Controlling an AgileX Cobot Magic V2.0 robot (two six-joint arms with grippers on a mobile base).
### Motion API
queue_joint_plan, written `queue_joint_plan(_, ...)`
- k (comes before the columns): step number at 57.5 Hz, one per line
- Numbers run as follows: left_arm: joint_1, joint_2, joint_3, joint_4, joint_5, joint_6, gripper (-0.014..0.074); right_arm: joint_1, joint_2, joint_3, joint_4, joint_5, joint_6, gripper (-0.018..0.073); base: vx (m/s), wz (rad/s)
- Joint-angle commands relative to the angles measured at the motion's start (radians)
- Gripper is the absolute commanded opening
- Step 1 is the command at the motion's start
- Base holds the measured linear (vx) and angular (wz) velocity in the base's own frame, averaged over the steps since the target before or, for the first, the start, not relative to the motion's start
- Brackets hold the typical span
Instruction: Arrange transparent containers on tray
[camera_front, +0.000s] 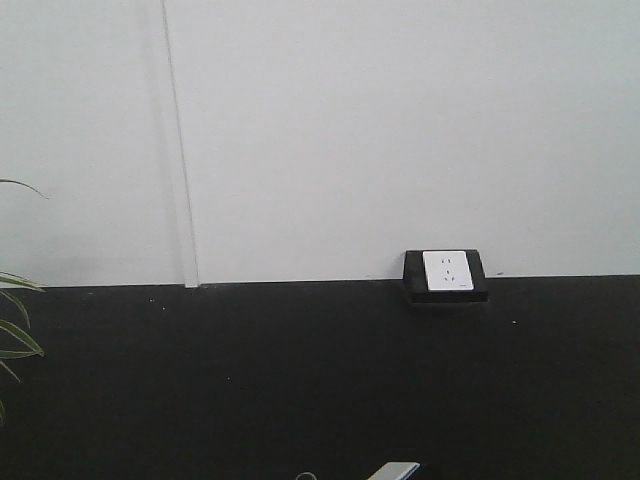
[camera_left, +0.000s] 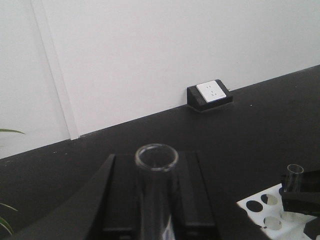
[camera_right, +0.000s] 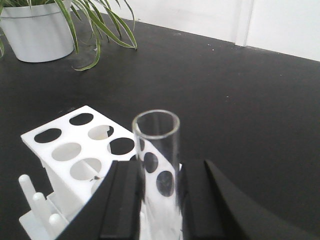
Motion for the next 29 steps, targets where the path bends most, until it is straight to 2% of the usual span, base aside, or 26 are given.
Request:
queue_joint_plan(1,-0.003,0.004,-0.027,0.003,-0.087,-0.006,0.0167,0.001,-0.033,-0.031,-0.010,-0.091,0.000,0.0221,0.00,0.00)
queue_joint_plan(14,-0.003,0.004,-0.027,0.003,-0.087,-0.006,0.0167,0.001,-0.048,-0.070,-0.008,-0.073,0.000,0.0223,0.00,0.00)
queue_joint_plan(29,-0.003,0.004,-0.027,0.003,-0.087,-0.006,0.0167,0.000,-0.150,-0.141,-0.008,0.048,0.000,0.0223,0.00,0.00)
